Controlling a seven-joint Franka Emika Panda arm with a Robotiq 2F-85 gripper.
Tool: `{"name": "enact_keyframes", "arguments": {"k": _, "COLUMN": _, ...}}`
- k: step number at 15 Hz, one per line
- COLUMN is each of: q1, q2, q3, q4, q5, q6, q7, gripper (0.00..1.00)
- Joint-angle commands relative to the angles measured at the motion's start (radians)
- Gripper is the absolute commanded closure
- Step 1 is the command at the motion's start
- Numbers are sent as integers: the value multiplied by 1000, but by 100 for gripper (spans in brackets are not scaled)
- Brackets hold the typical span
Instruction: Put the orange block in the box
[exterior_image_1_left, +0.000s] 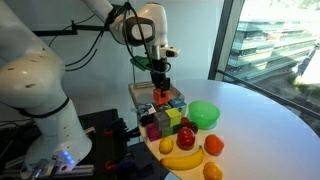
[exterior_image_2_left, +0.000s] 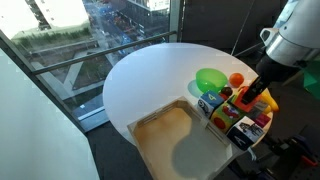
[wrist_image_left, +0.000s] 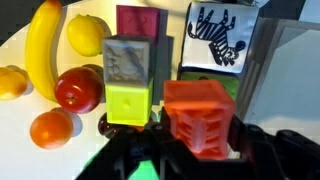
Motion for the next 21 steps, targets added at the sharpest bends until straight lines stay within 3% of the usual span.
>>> {"name": "enact_keyframes", "arguments": {"k": 1, "q1": 25, "q2": 64, "q3": 38, "q4": 66, "q5": 11, "q6": -5, "q7": 65, "gripper": 73}}
{"name": "enact_keyframes", "arguments": {"k": 9, "q1": 47, "q2": 251, "q3": 121, "q4": 214, "q5": -27, "q6": 15, "q7": 266, "gripper": 73}}
{"name": "enact_keyframes", "arguments": {"k": 14, "q1": 78, "q2": 368, "q3": 135, "q4": 311, "q5": -90, "q6": -1, "q7": 448, "gripper": 73}}
{"name": "enact_keyframes", "arguments": {"k": 15, "q1": 87, "q2": 389, "q3": 132, "q4": 327, "q5": -115, "q6": -8, "q7": 491, "gripper": 39}}
{"name": "enact_keyframes", "arguments": {"k": 16, "q1": 98, "q2": 407, "q3": 125, "q4": 340, "q5": -133, "q6": -14, "q7": 524, "gripper": 22}}
{"name": "enact_keyframes", "arguments": {"k": 19, "q1": 122, "q2": 438, "q3": 107, "q4": 368, "q5": -149, "q6": -34, "q7": 573, "gripper": 1}}
{"name": "enact_keyframes", "arguments": {"k": 21, "q1": 128, "q2": 435, "q3": 98, "q4": 368, "q5": -105, "q6": -47, "q7": 538, "gripper": 0}}
